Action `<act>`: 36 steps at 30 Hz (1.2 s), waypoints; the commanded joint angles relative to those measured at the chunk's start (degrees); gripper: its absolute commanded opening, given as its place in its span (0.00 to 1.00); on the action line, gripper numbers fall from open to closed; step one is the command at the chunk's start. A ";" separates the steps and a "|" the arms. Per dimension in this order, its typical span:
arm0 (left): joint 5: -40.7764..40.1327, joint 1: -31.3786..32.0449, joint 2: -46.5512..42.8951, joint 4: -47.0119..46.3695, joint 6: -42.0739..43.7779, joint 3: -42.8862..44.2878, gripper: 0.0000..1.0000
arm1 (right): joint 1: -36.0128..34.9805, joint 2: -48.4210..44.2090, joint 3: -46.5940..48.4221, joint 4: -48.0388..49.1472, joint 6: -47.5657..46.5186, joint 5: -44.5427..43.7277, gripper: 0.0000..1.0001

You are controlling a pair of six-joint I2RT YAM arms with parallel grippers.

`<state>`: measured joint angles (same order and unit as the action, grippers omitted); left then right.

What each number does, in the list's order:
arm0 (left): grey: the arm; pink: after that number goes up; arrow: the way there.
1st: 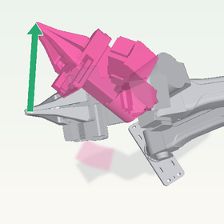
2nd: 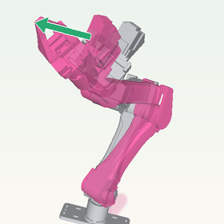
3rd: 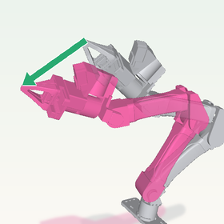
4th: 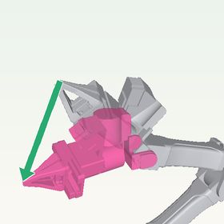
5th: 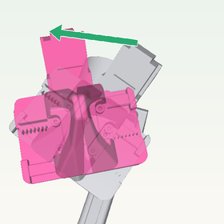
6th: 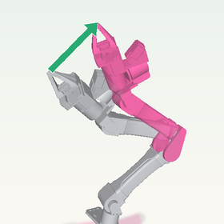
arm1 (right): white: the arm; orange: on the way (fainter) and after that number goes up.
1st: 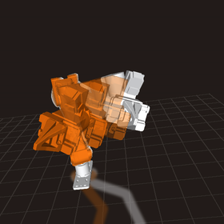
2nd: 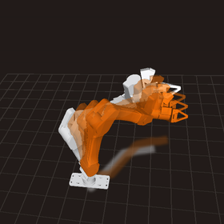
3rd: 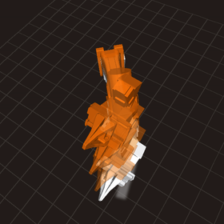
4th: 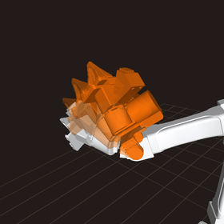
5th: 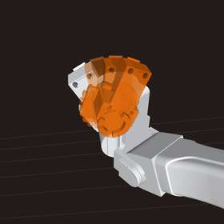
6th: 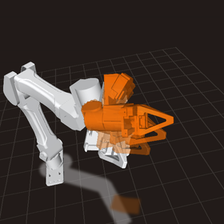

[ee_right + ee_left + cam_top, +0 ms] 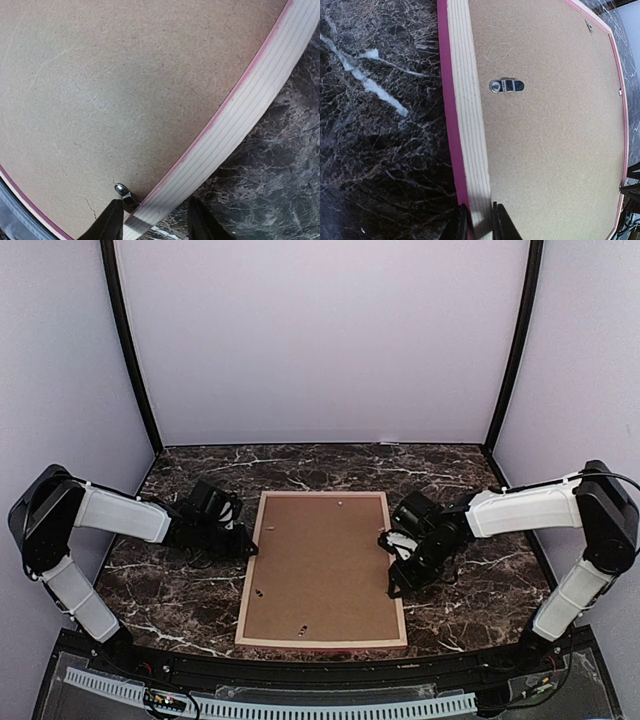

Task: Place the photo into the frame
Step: Press the fastener onto the backboard, then hold the frame body at the center of the board.

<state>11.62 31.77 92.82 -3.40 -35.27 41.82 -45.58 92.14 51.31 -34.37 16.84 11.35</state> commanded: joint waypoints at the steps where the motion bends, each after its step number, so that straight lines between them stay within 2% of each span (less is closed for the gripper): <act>1: 1.19 0.31 0.33 2.46 0.86 -1.39 0.00 | 1.29 -0.96 -0.52 1.65 -0.18 1.25 0.47; 8: 1.30 0.31 0.16 2.35 0.77 -1.69 0.00 | 4.70 -1.22 -1.63 4.89 3.72 2.23 0.53; 14: 1.27 0.30 -0.49 2.39 0.79 -2.00 0.00 | 6.65 1.21 -0.45 7.88 6.55 4.03 0.53; 21: 1.30 0.31 -1.00 2.50 0.96 -1.74 0.01 | 6.82 5.31 2.55 8.90 8.45 2.70 0.47; 25: 1.46 0.31 -1.28 3.01 1.47 -1.17 0.05 | 7.29 7.04 3.89 8.44 10.34 -0.52 0.37; 27: 1.72 0.31 -1.44 3.05 1.94 -0.68 0.11 | 7.53 7.29 4.17 7.68 11.22 -2.37 0.35; 32: 1.85 0.31 -2.74 5.09 3.14 0.81 0.44 | 7.75 7.04 4.25 6.65 11.65 -3.66 0.24; 36: 0.43 0.27 -3.60 6.94 4.93 3.13 0.55 | 7.70 6.24 3.69 5.98 11.53 -3.82 0.19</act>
<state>12.73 31.79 91.81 -0.27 -32.91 42.35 -38.28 97.89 55.35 -27.20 28.58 11.49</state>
